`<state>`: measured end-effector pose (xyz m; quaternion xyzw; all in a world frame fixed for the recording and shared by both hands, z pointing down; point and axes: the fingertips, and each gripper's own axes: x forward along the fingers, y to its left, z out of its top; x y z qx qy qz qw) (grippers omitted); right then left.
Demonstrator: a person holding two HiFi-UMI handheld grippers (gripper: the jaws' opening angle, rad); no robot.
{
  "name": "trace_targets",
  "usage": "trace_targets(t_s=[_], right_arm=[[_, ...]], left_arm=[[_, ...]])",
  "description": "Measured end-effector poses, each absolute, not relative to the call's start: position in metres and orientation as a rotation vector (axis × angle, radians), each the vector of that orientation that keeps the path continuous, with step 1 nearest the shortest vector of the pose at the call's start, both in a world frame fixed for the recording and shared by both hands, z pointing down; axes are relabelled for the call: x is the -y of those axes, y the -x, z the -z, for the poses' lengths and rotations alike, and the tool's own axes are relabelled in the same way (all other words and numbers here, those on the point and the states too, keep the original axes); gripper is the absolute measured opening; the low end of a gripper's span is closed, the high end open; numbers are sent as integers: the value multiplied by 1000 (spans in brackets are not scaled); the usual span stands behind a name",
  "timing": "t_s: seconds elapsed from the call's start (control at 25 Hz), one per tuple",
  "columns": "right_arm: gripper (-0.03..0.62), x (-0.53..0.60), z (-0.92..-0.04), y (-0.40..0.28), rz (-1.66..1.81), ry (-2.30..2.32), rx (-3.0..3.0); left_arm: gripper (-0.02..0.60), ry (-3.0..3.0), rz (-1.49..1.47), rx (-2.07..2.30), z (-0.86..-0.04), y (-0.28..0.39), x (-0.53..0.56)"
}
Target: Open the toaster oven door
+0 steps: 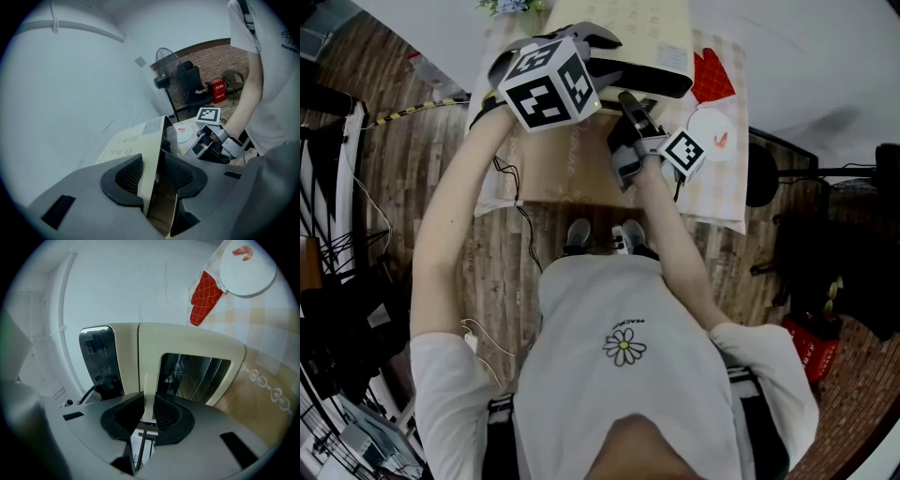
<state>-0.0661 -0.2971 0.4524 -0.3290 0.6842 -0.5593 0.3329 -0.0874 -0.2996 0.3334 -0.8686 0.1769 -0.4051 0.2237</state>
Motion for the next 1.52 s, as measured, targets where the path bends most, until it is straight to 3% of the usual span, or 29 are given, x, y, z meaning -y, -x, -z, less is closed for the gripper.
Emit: trace_targets(t_s=[1.52], right_arm=[[72, 210, -500, 73, 1598, 853, -1902]], left_arm=[[161, 2390, 1108, -483, -333, 87, 299]])
